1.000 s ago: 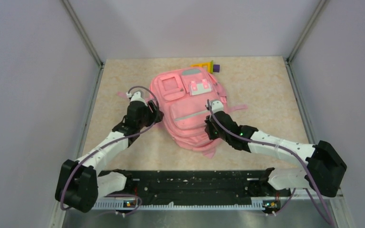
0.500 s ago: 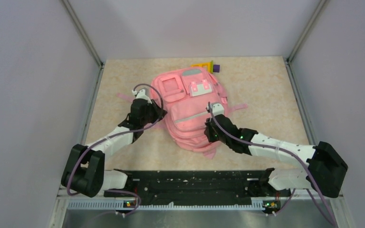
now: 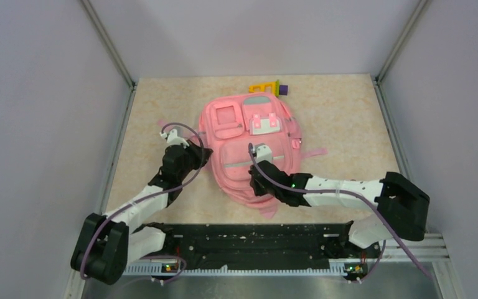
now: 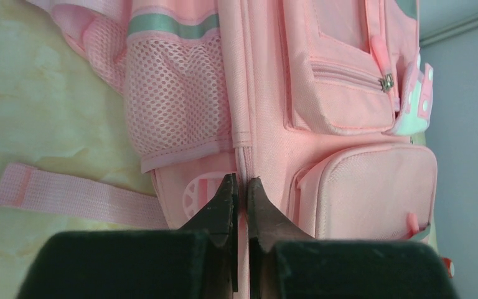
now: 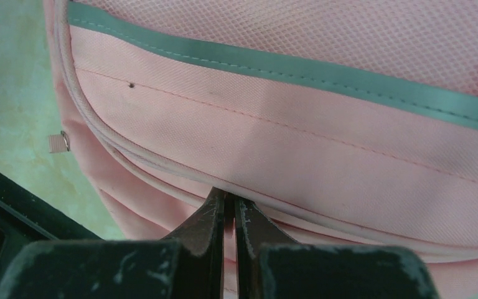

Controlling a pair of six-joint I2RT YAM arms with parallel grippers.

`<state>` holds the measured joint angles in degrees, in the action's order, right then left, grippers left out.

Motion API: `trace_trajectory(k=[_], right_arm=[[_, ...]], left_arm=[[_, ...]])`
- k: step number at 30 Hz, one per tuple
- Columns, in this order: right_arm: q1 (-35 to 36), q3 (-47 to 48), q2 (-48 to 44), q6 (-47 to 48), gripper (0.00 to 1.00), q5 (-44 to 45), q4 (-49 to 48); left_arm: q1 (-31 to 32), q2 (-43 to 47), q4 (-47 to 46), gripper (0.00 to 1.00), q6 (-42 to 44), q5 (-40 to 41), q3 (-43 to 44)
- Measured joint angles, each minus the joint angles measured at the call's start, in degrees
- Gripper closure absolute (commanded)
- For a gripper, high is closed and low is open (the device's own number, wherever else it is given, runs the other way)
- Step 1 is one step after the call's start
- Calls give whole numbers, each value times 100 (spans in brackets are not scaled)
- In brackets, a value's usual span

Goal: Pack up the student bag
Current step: Unzip the student bag at the center of the board.

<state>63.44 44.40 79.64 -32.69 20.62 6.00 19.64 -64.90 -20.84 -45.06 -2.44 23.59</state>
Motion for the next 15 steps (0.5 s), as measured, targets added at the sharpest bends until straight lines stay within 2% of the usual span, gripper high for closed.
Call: trace_trajectory(k=[7,15], right_arm=[[391,717,789,31,100,-162,28],[695,1495,1440,133,100,-446,140]], left_arm=[[-2,885,155,100,-175,763,-492],[-13,1449,431,100,-201,1346,-684]])
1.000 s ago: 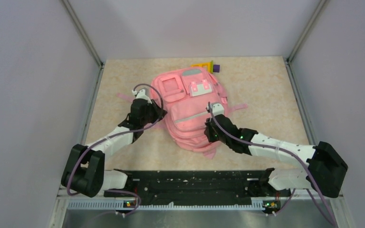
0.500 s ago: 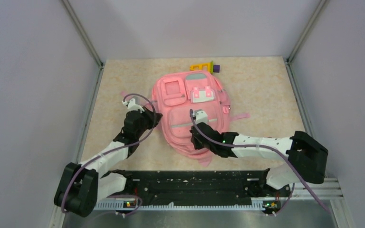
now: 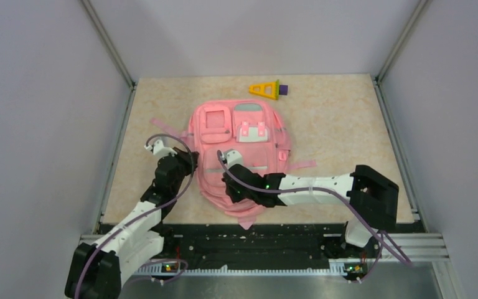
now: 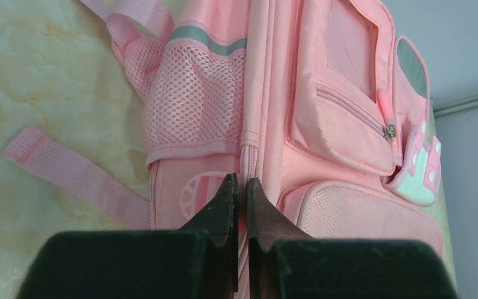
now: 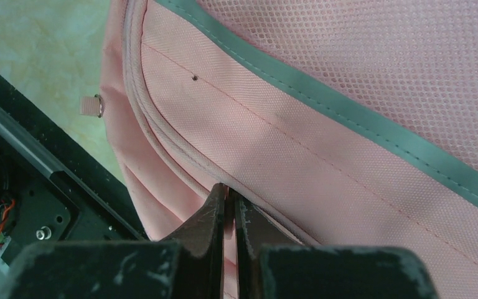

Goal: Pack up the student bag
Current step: Unzip the student bag at the center of the board.

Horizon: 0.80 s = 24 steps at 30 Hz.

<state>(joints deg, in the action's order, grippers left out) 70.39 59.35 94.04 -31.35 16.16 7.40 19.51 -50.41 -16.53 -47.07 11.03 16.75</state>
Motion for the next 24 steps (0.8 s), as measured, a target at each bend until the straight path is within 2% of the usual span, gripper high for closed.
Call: trace_trajectory(k=[5,10,13,17,24], right_arm=[[-111,114,2,120,100,-92,271],[-761,-81,-297,227,100,-671,529],[-1285,-317,-595,332,100,-695,636],[-1725,-463,-800,426,100,-479,717],[-1386,-734,-914,216,100,-372,680]], left_arm=[[7,684,251,100,-118,127,-269],[192,1279,420,100,-262,155,-588],[560,1172,402,100,-299,208,-595],[1357,717,302,100,-385,595,-538],[2044,-28,306,100,-603,1495,-260]])
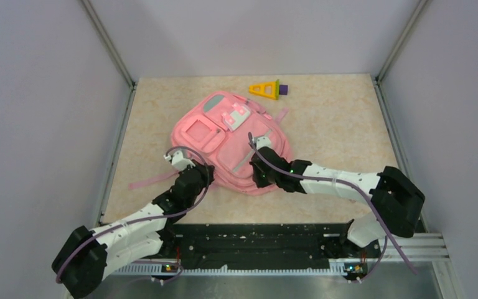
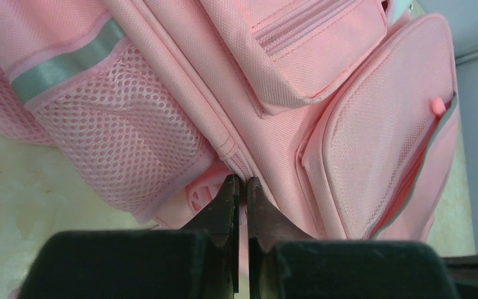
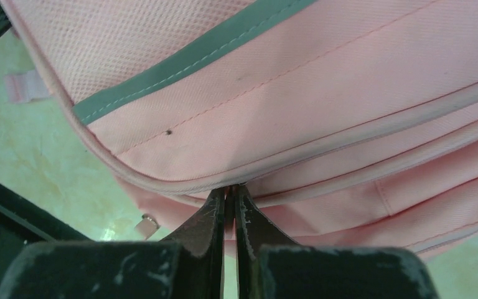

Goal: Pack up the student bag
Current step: Unzip the student bag at the center of the board.

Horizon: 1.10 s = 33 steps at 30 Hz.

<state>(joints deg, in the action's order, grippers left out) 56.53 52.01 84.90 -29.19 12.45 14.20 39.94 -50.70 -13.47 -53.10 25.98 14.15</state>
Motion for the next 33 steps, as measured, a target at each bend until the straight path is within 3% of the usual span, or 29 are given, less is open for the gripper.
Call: trace_trajectory(k=[10,15,17,20,22,27,33], right_arm=[[643,2,-2,-382,100,28,-144],[750,28,2,-498,100,-11,-173],[752,74,11,-496,80,2,-111],[769,234,11,-476,51,4,13],[811,350,-9,-424,37,4,79],[765,671,-284,-129,27,256,518],[-170,691,-997,186,15,525,728]], left_arm=[[376,-144,37,100,-330,1054,2],[442,-166,28,100,-350,1209,2],[444,-127,22,94,-219,1200,2],[450,68,70,63,120,1110,2],[461,269,179,50,374,975,13],[586,857,909,47,1270,634,289],[780,994,1051,45,2385,387,831]])
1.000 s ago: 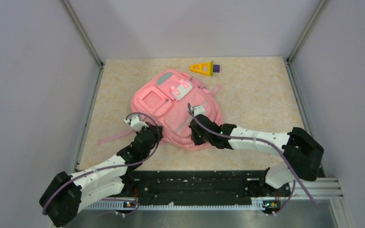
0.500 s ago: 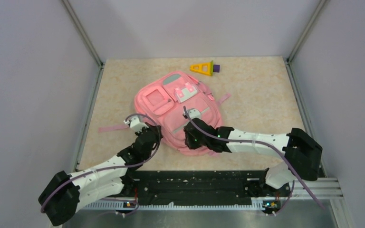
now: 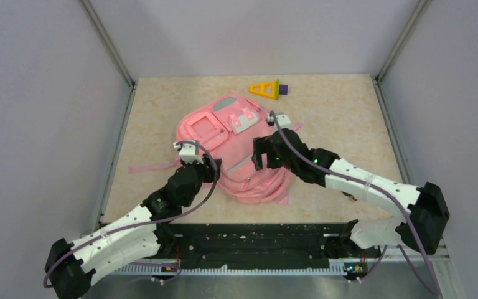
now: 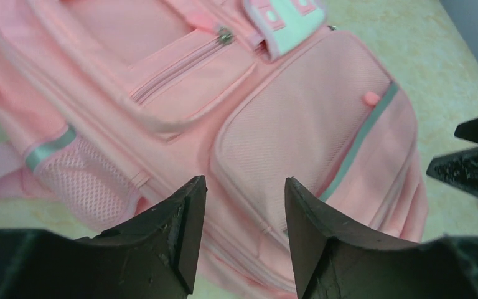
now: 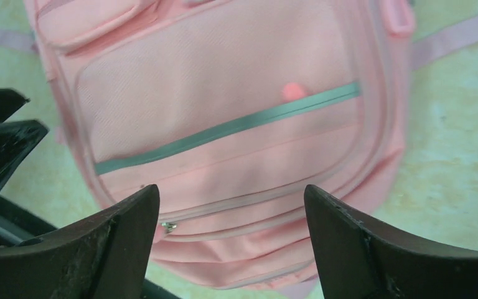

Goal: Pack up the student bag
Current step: Unzip the student bag at the center of the board.

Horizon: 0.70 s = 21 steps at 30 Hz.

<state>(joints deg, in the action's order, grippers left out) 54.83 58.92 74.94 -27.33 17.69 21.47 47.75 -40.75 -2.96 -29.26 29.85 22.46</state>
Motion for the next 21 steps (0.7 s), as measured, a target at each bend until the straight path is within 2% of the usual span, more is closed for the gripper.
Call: trace_trajectory(k=[2,7,14,21], right_arm=[[-348,-114,-267,76,12,7,0],[-1414,-649,-815,219,8,-162,-7],[-2909,-1370,-1043,313,7,-474,-17],[-3239,-1537,-1620,352,6,-581,-66]], left_arm=[[33,-240,-9,44,286,-166,267],[199,-1567,-343,38,876,-828,1121],[669,-3010,-592,31,1731,-1851,1864],[920,-4105,-546,30,2422,-1882,2664]])
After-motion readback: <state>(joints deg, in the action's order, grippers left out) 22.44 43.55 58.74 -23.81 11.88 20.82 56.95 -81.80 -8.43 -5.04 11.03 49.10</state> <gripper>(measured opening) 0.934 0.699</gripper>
